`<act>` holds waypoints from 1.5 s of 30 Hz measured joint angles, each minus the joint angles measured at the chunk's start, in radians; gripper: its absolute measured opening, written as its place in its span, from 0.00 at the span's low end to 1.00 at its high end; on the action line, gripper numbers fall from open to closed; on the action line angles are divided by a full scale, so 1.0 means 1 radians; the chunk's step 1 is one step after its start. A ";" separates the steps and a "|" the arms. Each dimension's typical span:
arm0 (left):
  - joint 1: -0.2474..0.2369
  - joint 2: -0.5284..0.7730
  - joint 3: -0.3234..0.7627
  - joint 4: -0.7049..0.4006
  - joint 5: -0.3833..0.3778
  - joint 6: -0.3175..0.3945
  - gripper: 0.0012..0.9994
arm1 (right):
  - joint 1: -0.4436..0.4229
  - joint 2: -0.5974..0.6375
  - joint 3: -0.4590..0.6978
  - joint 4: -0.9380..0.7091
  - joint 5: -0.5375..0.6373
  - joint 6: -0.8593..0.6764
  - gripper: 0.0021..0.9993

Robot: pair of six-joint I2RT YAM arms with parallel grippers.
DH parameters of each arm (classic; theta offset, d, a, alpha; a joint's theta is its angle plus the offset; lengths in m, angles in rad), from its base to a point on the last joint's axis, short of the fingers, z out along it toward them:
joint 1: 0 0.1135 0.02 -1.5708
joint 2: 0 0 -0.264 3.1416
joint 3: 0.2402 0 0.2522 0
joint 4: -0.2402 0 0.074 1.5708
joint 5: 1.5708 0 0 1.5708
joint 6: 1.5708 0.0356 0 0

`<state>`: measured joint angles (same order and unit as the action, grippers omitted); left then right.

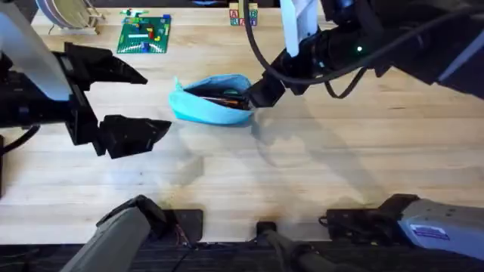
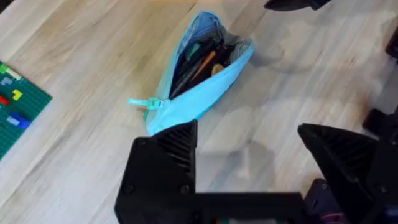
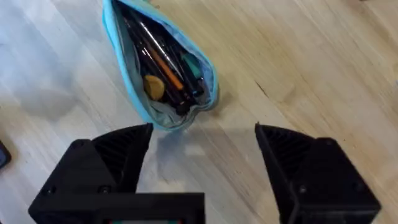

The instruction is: Unzip the bag, pick up the pens from the table one at a time and place them inside, then zip the bag closed.

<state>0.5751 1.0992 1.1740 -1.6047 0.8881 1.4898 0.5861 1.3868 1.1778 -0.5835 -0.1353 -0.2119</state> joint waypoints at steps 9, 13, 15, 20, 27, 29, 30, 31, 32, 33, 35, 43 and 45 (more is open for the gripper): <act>0.048 0.129 0.000 0.004 0.006 0.105 0.99 | 0.000 0.000 0.000 0.000 0.001 0.000 1.00; 0.107 0.181 0.000 0.004 0.006 0.155 0.99 | 0.000 0.000 0.000 0.000 0.001 0.000 1.00; 0.135 0.201 0.000 0.004 0.006 0.179 0.99 | 0.000 0.000 0.000 0.000 0.001 0.000 1.00; 0.205 0.253 0.000 0.012 0.006 0.253 0.99 | 0.000 0.000 0.000 0.000 0.001 0.000 1.00; 0.271 0.345 0.000 0.075 0.014 0.315 0.99 | 0.000 0.000 0.000 0.000 0.001 0.000 1.00; 0.276 0.374 0.000 0.108 0.024 0.321 0.99 | 0.000 0.000 0.000 0.000 0.001 0.000 1.00; 0.276 0.385 0.000 0.122 0.030 0.322 0.99 | 0.000 0.000 0.000 0.000 0.001 0.001 1.00; 0.277 0.397 0.000 0.139 0.035 0.324 0.99 | 0.000 0.000 0.000 0.000 0.001 0.002 1.00; 0.277 0.406 0.000 0.155 0.038 0.325 0.99 | 0.000 0.000 0.000 0.000 0.001 0.002 1.00; 0.277 0.414 0.000 0.172 0.041 0.327 0.99 | 0.000 0.000 0.000 0.000 0.001 0.002 1.00; 0.277 0.425 0.000 0.204 0.050 0.329 0.99 | 0.000 0.000 0.000 0.000 0.001 0.003 1.00; 0.277 0.435 0.000 0.308 0.069 0.336 0.99 | 0.000 0.000 0.000 0.000 0.001 0.003 1.00; 0.277 0.435 0.000 0.321 0.070 0.336 0.99 | 0.000 0.000 0.000 0.000 0.001 0.003 1.00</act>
<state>0.8516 1.5337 1.1740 -1.2837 0.9577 1.8258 0.5861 1.3869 1.1778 -0.5835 -0.1345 -0.2092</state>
